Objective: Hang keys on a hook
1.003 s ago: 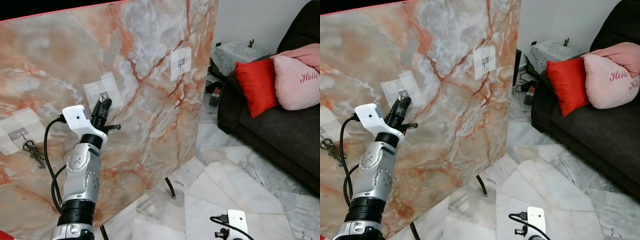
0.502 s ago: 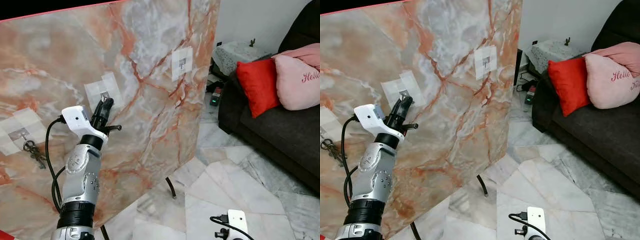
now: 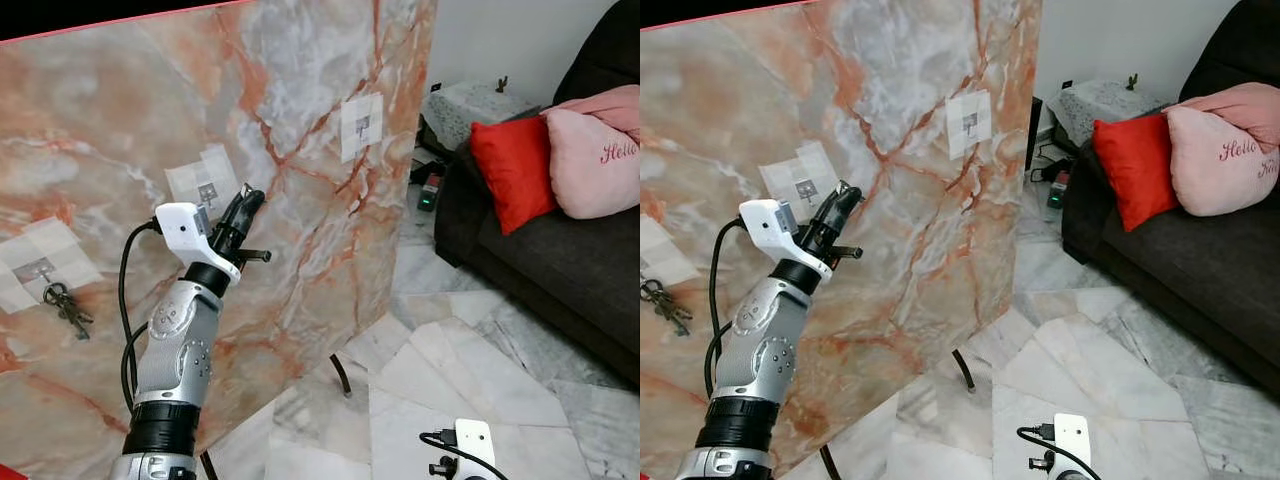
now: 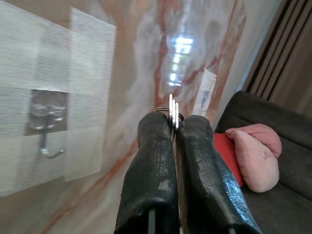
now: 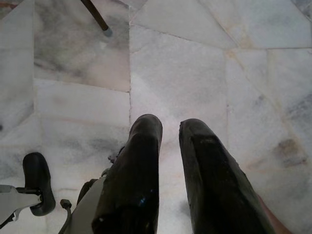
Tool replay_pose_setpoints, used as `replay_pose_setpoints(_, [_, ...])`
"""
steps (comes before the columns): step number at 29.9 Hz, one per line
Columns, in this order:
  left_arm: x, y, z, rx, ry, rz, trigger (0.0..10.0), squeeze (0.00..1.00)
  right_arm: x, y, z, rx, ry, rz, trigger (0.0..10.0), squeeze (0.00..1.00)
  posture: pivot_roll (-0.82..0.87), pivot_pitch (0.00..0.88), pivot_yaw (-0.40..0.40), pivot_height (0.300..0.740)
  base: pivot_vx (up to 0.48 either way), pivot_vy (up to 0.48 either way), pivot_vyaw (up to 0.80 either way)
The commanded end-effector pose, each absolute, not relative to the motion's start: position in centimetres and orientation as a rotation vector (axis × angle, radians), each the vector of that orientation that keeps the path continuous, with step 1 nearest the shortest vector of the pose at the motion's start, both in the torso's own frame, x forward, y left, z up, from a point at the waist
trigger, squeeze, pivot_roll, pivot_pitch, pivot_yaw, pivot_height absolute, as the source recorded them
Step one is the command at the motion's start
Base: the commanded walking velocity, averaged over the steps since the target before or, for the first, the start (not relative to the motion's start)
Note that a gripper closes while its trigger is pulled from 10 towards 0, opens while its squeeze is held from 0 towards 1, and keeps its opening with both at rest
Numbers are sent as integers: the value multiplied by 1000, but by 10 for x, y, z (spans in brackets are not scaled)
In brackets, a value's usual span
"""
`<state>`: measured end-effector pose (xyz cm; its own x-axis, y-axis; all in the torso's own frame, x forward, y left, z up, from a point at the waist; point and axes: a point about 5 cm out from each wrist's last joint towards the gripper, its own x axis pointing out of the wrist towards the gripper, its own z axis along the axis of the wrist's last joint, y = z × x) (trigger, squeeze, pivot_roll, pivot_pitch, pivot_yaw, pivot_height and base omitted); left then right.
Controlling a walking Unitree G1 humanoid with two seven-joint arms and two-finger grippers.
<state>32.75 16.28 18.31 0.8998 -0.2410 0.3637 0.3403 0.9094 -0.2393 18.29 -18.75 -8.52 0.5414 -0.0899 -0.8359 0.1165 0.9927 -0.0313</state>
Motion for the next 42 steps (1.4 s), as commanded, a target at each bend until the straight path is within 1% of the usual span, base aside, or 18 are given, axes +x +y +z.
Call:
replay_pose_setpoints(1, [327,168,182,-289,-332,-280,10000,0,185,-188,-84,37,978,-128,10000,0,-42,0,-35,740,0,0,0])
replay_pose_setpoints(7, [329,178,177,-281,-319,-207,10000,0,185,-188,-84,38,979,-125,10000,0,-43,0,-35,740,0,0,0])
replay_pose_setpoints(31, [330,183,169,-256,-280,-136,10000,0,185,-189,-84,36,984,-121,10000,0,-44,0,-36,740,0,0,0])
replay_pose_setpoints(42, [332,190,170,-244,-283,-67,10000,0,185,-189,-84,36,984,-121,10000,0,-45,0,-36,740,0,0,0])
